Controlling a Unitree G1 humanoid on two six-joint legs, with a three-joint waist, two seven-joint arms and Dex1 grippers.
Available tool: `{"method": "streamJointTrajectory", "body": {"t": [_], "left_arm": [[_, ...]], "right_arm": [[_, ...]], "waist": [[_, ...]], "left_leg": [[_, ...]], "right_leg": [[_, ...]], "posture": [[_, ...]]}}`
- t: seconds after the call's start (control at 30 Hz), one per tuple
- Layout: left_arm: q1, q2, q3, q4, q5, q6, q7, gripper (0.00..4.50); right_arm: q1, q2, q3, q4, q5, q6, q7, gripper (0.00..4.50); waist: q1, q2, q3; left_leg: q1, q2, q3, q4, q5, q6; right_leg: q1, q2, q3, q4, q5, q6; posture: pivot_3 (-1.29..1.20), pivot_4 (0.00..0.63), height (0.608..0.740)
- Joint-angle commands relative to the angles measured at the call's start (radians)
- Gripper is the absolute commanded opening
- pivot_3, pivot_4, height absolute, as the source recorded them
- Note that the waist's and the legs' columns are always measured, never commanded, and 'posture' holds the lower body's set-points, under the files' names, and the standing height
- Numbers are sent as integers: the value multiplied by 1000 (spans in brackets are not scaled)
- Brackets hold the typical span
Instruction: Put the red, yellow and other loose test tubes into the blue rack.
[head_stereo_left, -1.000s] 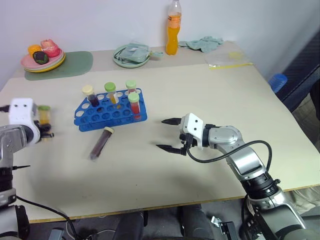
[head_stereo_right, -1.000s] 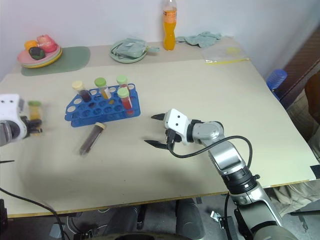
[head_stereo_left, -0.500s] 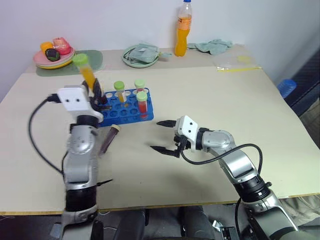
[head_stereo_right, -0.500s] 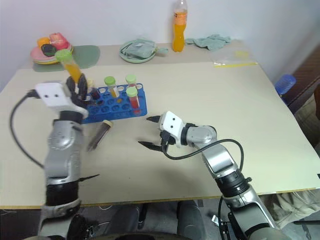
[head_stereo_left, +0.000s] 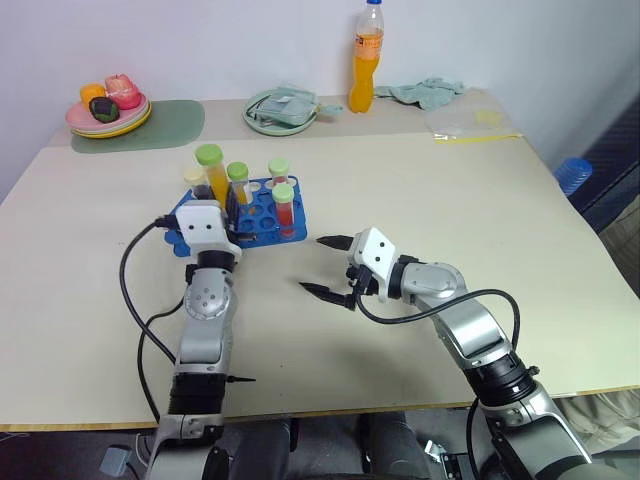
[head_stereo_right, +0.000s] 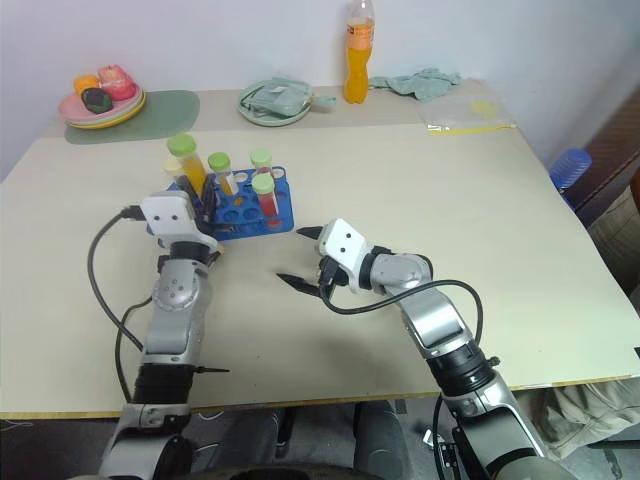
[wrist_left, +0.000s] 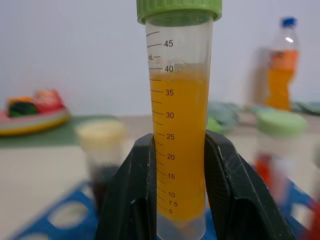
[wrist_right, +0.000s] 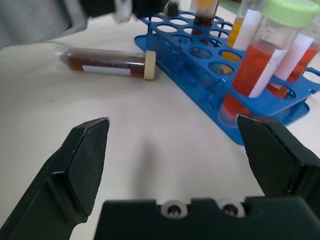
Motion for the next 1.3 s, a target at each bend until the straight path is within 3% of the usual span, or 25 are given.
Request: {"method": "streamJointTrajectory", "body": {"t": [0.03, 0.37, 0.97, 1.17, 1.3], "left_arm": [[15, -2, -24, -45, 17, 9, -9, 729], [11, -9, -36, 16, 51, 41, 12, 729], [-40, 1, -19, 183, 39, -97, 5, 729], [-10, -3, 7, 63, -1, -83, 1, 3633], [36, 33, 43, -179, -91, 62, -32, 3633]], "right_arm": [[-8, 4, -14, -31, 9, -7, -4, 4500], [-19, 15, -8, -18, 10, -11, -1, 4500], [-4, 22, -11, -36, 12, 7, -19, 4500], [-2, 21, -11, -44, 13, 11, -22, 4500], [3, 12, -19, -53, 19, 14, -18, 4500]], "waist": [[0, 0, 0], [0, 0, 0], [0, 0, 0], [-1, 0, 0], [-5, 0, 0]], "left_leg": [[0, 0, 0, 0, 0, 0], [0, 0, 0, 0, 0, 0], [0, 0, 0, 0, 0, 0], [0, 0, 0, 0, 0, 0], [0, 0, -1, 0, 0, 0]], "right_leg": [[0, 0, 0, 0, 0, 0], [0, 0, 0, 0, 0, 0], [0, 0, 0, 0, 0, 0], [0, 0, 0, 0, 0, 0], [0, 1, 0, 0, 0, 0]], "posture": [[0, 150, 740], [0, 150, 740], [0, 150, 740], [0, 150, 740], [0, 150, 740]]}}
